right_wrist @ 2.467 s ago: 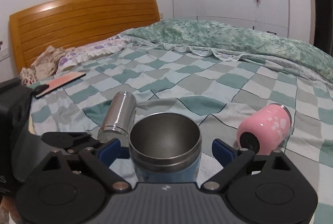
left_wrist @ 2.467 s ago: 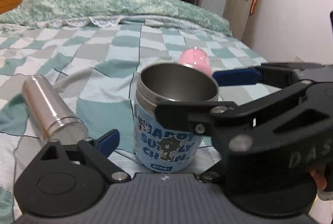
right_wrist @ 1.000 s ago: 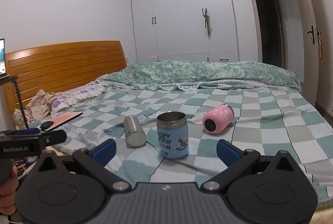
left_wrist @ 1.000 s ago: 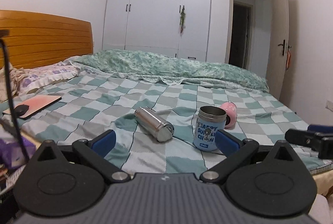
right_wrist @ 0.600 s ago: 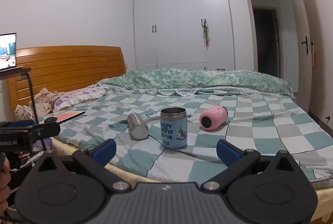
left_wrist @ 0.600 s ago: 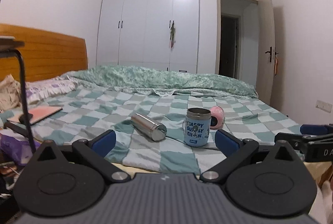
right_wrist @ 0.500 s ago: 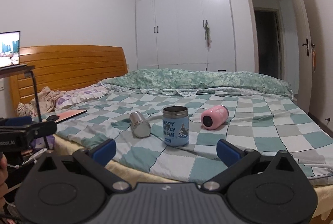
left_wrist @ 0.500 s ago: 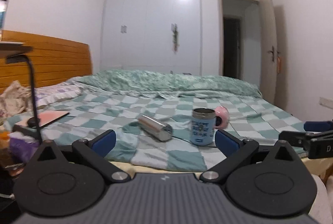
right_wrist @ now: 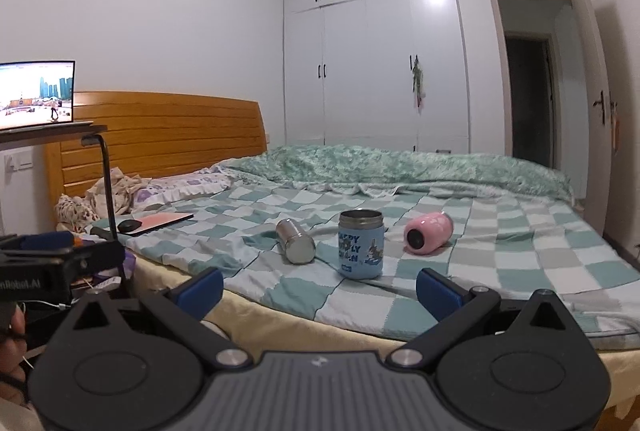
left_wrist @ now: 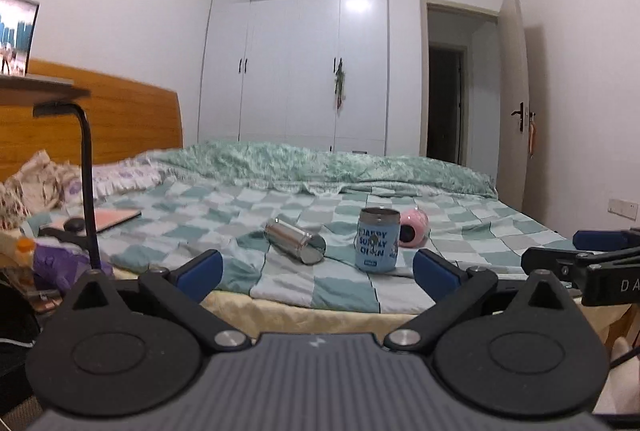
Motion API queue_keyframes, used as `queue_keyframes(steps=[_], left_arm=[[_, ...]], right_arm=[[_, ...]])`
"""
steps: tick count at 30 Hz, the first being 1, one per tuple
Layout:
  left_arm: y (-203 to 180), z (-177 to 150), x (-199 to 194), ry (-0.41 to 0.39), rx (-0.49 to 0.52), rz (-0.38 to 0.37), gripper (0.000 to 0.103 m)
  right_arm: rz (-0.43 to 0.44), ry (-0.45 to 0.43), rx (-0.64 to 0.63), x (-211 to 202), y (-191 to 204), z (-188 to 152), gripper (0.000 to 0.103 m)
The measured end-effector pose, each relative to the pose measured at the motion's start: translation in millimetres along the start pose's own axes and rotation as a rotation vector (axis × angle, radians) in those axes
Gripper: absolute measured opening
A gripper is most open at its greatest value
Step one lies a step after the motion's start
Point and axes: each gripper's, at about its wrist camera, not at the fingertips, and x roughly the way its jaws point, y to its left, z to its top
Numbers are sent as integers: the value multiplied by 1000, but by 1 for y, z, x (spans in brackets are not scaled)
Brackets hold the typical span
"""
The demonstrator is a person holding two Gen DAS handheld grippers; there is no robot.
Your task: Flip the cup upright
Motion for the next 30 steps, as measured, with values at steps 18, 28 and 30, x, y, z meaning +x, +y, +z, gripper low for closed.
queue_keyframes(steps=[18, 28, 30], left_arm=[[1, 3, 5, 1, -26, 13, 103], [1, 4, 6, 8, -30, 9, 103], [1, 4, 7, 8, -29, 8, 103]], right_arm=[[-11, 17, 28, 4, -9, -6, 103], [-7, 17, 20, 3, -10, -6, 103], [-7, 17, 20, 3, -11, -5, 103]])
